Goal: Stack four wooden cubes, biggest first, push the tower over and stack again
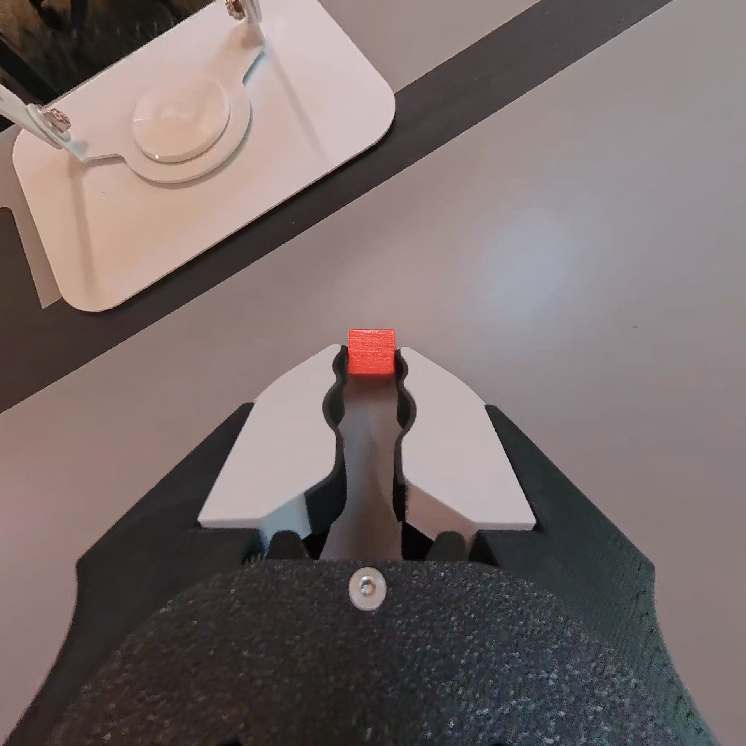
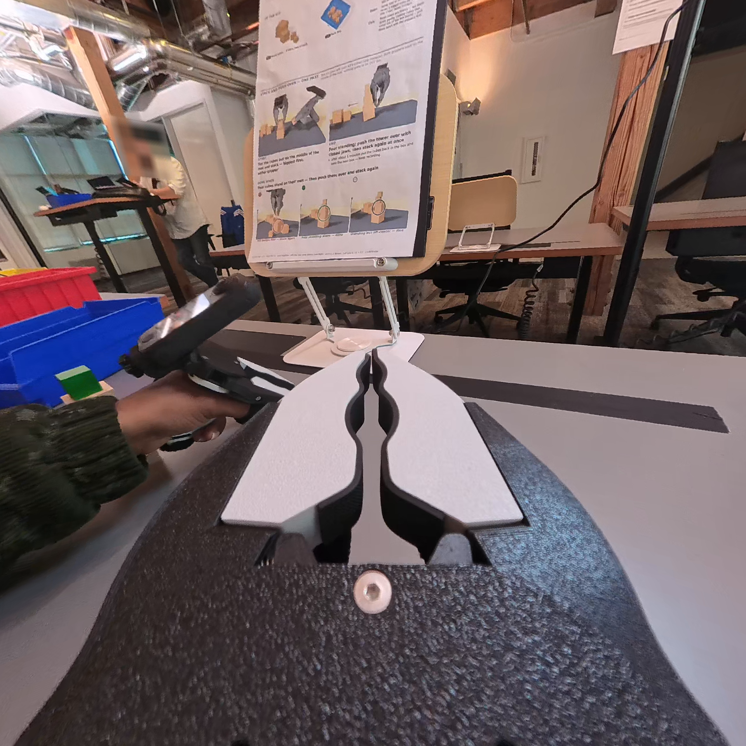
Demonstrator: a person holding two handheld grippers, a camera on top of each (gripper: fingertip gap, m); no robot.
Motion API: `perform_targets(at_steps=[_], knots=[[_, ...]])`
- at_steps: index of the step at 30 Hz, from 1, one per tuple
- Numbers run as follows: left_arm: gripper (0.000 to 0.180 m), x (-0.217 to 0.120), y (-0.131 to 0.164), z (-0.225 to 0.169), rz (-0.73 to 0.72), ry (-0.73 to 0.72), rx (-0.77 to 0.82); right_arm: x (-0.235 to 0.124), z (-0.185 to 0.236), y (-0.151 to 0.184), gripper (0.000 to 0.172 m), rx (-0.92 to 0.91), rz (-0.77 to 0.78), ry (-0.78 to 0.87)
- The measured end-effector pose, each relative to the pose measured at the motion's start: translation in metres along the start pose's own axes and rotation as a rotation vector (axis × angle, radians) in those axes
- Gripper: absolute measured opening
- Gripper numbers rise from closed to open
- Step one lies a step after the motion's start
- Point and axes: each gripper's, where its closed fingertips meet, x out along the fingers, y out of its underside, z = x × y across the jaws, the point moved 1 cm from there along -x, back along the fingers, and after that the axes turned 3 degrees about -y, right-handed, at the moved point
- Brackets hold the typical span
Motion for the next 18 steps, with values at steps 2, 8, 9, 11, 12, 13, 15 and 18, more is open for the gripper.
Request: perform_targets(at_steps=[2,8,9,11,12,13,15,18], knots=[[0.021,-0.009,-0.008,-0.009,-0.049,0.028,0.001,-0.001,0.000,-0.002,0.001,-0.005,-0.007,0.004],[0.022,-0.087,-0.058,-0.055,-0.309,0.255,-0.068,-0.002,-0.001,-0.004,0.000,-0.014,-0.014,0.014],[0.022,-0.106,-0.066,-0.061,-0.357,0.300,-0.080,-0.002,-0.001,-0.004,0.000,-0.018,-0.015,0.015],[0.022,-0.142,-0.080,-0.067,-0.439,0.354,-0.067,-0.003,-0.001,-0.005,0.000,-0.027,-0.019,0.021],[0.022,-0.160,-0.085,-0.067,-0.476,0.370,-0.056,-0.003,-0.002,-0.005,0.000,-0.030,-0.018,0.023],[0.022,-0.177,-0.088,-0.066,-0.506,0.382,-0.045,-0.003,-0.002,-0.005,0.000,-0.031,-0.018,0.025],[0.022,-0.205,-0.088,-0.057,-0.551,0.384,-0.025,-0.004,-0.002,-0.006,0.000,-0.027,-0.021,0.024],[0.021,-0.235,-0.078,-0.037,-0.585,0.415,-0.063,-0.004,-0.001,-0.007,0.000,-0.029,-0.026,0.023]])
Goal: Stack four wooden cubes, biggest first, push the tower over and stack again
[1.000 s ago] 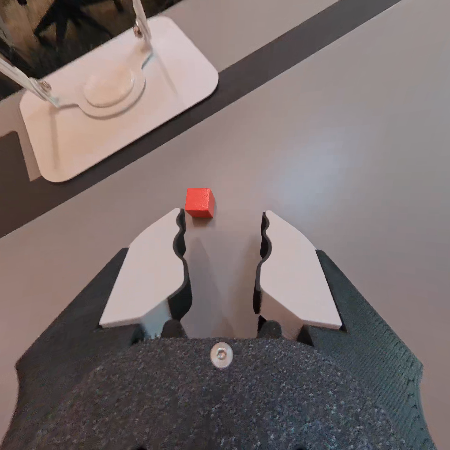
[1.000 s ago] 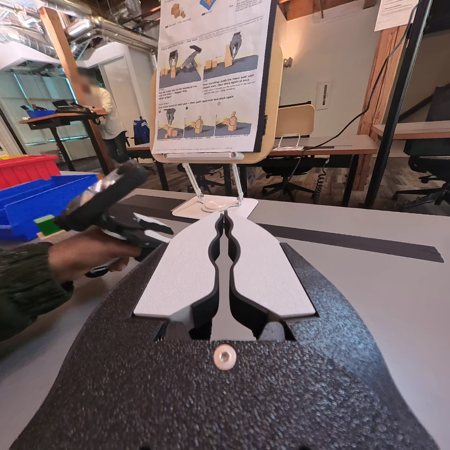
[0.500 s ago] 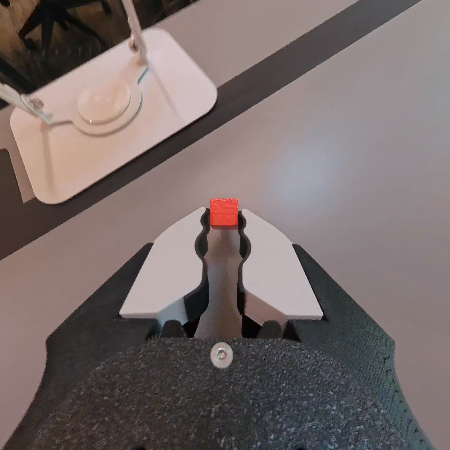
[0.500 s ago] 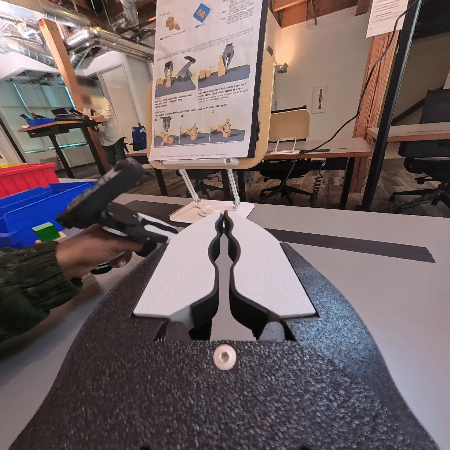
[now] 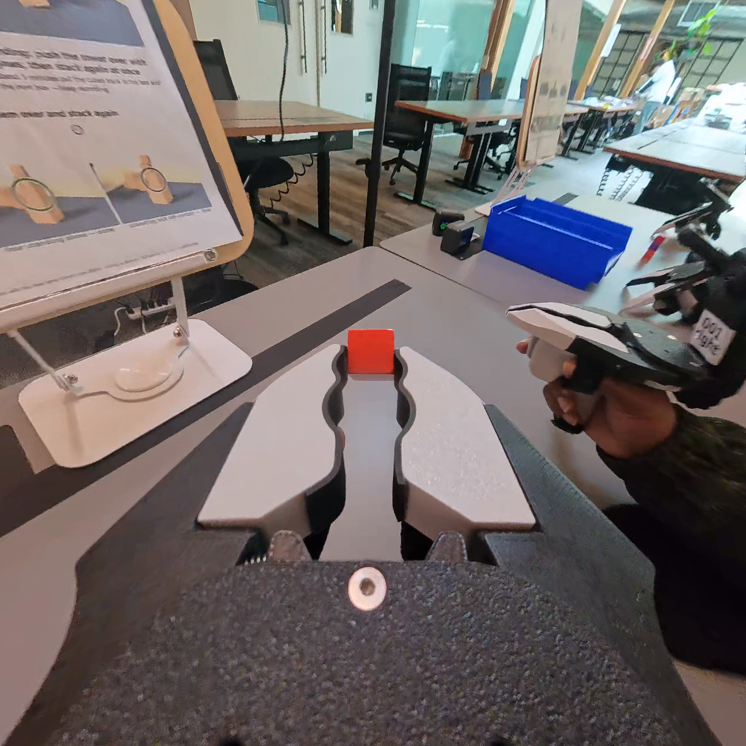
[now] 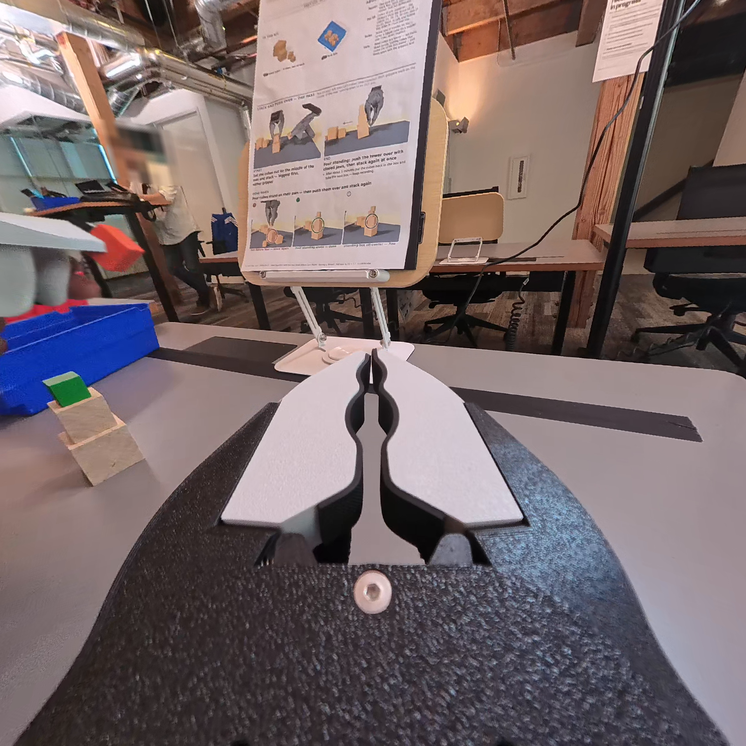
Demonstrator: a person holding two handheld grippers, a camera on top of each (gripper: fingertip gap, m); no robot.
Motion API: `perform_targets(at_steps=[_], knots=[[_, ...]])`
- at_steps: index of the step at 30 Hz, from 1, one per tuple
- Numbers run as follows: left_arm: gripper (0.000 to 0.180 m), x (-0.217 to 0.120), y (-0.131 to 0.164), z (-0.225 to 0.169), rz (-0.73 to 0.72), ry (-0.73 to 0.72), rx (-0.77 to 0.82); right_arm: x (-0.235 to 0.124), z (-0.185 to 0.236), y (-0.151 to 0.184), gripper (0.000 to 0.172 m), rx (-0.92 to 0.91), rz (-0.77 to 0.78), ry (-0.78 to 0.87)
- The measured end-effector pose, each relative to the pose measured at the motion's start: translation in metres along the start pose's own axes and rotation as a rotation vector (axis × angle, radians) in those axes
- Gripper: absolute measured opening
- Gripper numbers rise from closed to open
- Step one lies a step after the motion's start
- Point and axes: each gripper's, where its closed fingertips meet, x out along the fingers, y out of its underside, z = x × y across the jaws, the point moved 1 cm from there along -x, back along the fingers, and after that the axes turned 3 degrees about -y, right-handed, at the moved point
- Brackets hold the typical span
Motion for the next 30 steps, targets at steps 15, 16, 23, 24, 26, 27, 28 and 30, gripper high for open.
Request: perform_targets(at_steps=[15,16,23,24,26,27,28,30], knots=[[0.022,-0.108,0.051,0.114,0.206,-0.178,0.055,0.005,0.008,0.012,0.000,-0.080,0.030,0.003],[0.022,-0.110,0.054,0.114,0.213,-0.137,0.058,0.006,0.009,0.014,0.000,-0.096,0.037,0.001],[0.021,-0.120,0.062,0.103,0.188,0.250,0.175,0.010,0.019,0.024,0.000,-0.127,0.069,-0.048],[0.021,-0.122,0.064,0.101,0.192,0.298,0.218,0.011,0.019,0.025,0.000,-0.130,0.073,-0.052],[0.022,-0.125,0.067,0.097,0.188,0.396,0.283,0.011,0.020,0.026,0.000,-0.139,0.076,-0.055],[0.022,-0.127,0.068,0.094,0.187,0.453,0.293,0.011,0.020,0.026,0.000,-0.143,0.076,-0.055],[0.022,-0.129,0.068,0.092,0.181,0.496,0.298,0.011,0.020,0.026,0.000,-0.146,0.074,-0.053],[0.022,-0.130,0.077,0.095,0.245,0.543,0.317,0.010,0.020,0.026,0.000,-0.151,0.072,-0.047]])
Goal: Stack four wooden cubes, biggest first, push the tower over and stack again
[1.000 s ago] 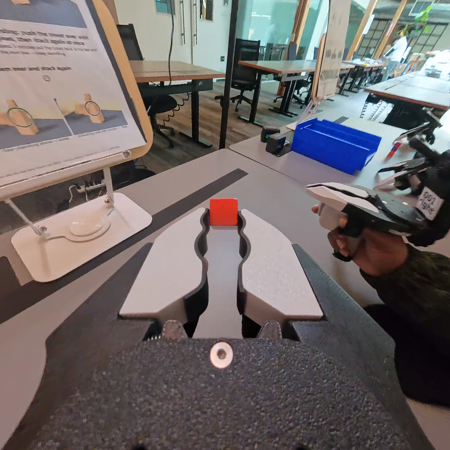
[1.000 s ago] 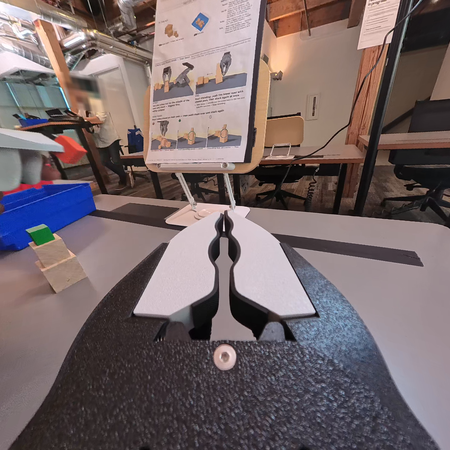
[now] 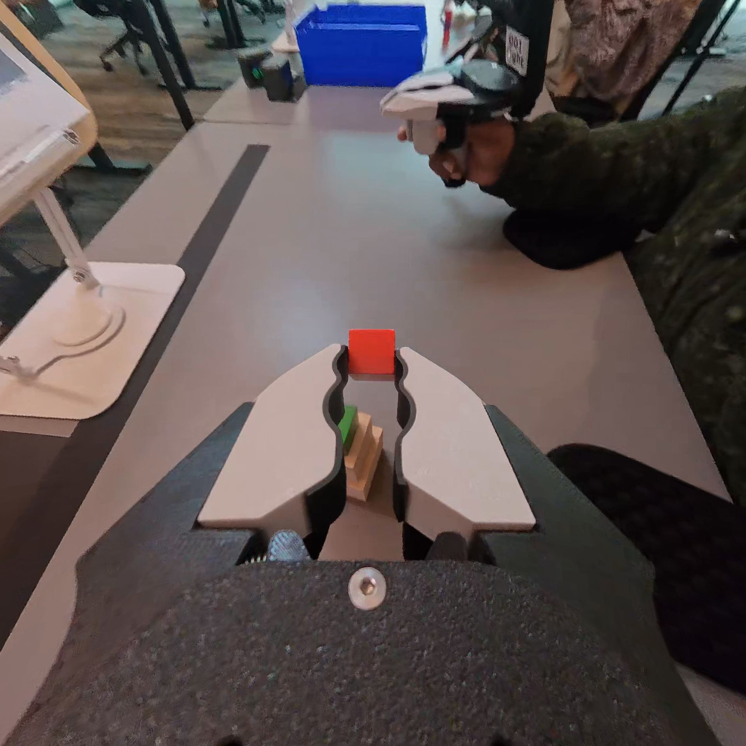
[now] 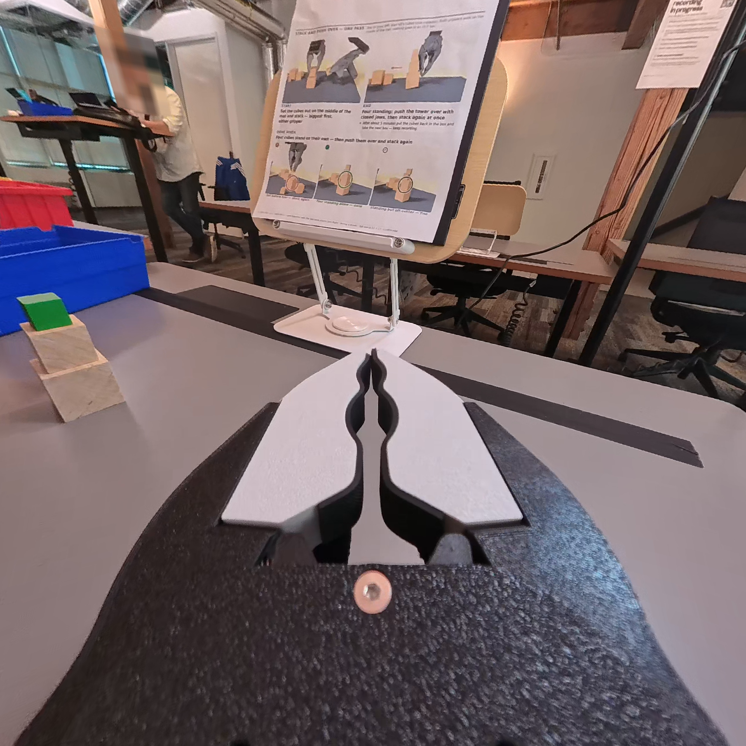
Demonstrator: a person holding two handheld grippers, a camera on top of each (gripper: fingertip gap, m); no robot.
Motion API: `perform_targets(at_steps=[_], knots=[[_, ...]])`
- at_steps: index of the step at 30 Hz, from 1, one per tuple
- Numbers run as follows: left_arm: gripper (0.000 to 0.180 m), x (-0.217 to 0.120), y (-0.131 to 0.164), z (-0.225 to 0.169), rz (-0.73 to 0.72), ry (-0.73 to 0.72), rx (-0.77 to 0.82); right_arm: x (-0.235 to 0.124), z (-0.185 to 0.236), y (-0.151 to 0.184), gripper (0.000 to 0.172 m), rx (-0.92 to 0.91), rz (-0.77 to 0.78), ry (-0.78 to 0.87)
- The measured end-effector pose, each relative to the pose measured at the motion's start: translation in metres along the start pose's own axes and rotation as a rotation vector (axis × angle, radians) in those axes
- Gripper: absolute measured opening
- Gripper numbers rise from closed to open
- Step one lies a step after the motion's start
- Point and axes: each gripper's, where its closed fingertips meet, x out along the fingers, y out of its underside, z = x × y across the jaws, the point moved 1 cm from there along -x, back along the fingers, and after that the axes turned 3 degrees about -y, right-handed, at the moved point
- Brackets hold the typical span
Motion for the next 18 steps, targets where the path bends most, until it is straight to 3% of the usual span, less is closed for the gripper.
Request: perform_targets(at_steps=[7,18], knots=[[0.021,0.006,0.023,0.002,0.128,0.119,0.013,0.002,-0.002,0.008,0.000,-0.009,0.024,0.010],[0.021,0.009,0.036,0.013,0.216,0.140,0.078,0.004,-0.004,0.015,0.000,-0.020,0.048,0.019]])
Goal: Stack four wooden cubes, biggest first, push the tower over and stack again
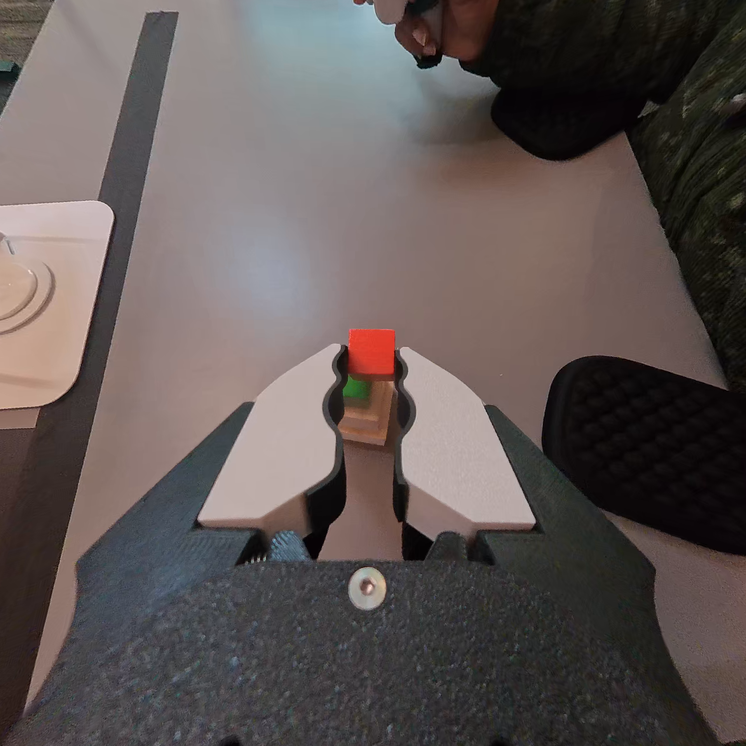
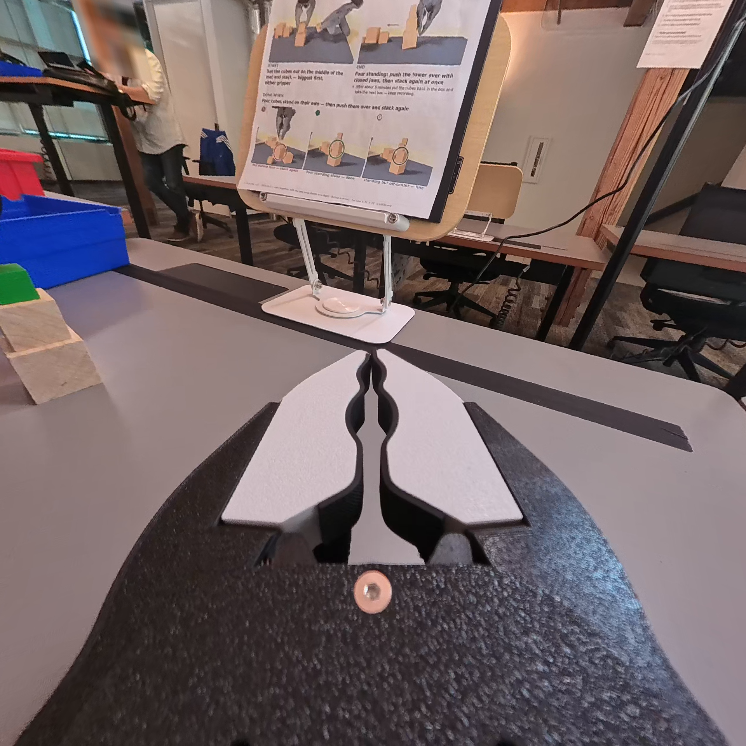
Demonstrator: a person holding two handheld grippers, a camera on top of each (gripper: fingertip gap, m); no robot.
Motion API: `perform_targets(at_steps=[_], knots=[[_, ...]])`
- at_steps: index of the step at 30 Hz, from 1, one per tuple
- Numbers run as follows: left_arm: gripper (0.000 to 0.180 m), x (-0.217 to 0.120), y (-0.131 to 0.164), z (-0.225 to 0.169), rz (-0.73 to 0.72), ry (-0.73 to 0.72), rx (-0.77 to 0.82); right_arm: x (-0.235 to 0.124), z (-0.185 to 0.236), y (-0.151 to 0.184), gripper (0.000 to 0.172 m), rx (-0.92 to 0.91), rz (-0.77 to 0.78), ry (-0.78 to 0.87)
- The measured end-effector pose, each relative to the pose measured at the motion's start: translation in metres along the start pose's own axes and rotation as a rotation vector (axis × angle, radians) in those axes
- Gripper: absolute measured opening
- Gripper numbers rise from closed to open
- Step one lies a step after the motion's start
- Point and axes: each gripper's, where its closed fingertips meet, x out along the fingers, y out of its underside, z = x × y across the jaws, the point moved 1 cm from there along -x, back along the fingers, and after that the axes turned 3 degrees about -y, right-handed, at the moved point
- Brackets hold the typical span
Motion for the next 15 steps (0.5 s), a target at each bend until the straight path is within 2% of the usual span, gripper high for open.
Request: perform_targets(at_steps=[15], knots=[[0.021,0.0023,0.0022,0.0046,0.085,0.023,0.043,0.0017,0.0037,0.0023,0.000,-0.006,0.008,-0.012]])
